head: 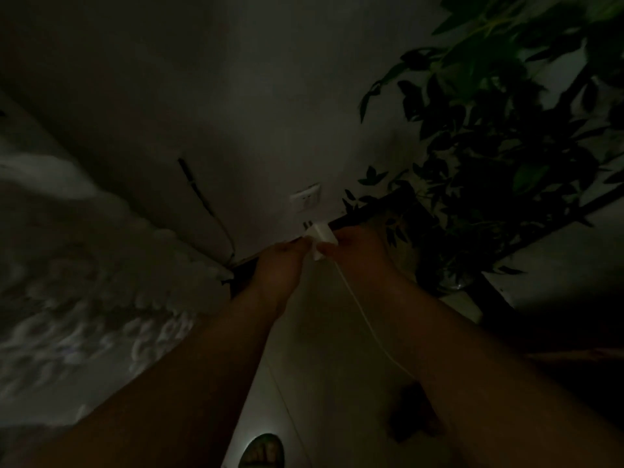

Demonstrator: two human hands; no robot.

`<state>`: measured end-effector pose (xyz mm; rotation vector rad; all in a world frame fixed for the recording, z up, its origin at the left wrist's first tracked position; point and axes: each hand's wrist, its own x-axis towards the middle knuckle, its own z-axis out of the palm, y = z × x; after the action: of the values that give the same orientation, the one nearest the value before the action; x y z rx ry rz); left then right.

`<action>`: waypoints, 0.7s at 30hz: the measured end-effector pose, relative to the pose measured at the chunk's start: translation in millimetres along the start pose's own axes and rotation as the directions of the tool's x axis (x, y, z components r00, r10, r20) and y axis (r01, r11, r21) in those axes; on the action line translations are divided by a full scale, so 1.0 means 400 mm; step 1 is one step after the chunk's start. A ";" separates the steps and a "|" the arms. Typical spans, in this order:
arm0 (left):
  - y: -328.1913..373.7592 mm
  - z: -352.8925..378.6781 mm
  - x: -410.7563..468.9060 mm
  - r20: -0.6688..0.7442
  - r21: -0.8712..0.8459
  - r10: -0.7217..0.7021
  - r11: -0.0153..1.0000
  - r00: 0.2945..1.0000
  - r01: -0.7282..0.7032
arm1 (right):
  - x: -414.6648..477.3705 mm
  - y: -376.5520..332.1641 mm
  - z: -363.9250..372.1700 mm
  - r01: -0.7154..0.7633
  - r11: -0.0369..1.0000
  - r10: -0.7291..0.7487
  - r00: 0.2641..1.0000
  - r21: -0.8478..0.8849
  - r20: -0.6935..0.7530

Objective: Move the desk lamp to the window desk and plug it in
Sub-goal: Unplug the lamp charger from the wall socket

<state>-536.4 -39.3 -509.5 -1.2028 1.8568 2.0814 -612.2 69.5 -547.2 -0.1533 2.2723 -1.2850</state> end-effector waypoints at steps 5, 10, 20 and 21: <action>0.031 -0.003 -0.098 0.014 -0.028 -0.058 0.998 0.998 0.059 | -0.136 -0.059 -0.028 0.013 0.999 -0.015 0.999 0.048 0.037; 0.039 -0.011 -0.167 0.032 -0.087 -0.090 0.992 0.995 0.093 | -0.231 -0.101 -0.038 0.004 0.988 -0.014 0.998 0.156 0.064; 0.066 -0.062 -0.290 0.146 -0.361 -0.061 0.926 0.987 0.111 | -0.417 -0.055 -0.047 -0.127 0.981 0.125 0.992 0.146 0.025; 0.071 -0.070 -0.312 0.182 -0.399 -0.062 0.908 0.981 0.131 | -0.445 -0.043 -0.051 -0.135 0.982 0.138 0.990 0.134 -0.019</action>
<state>-453.8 -19.7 -409.7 -1.1232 1.2992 2.5049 -472.1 136.8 -456.2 0.0671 2.1713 -1.3668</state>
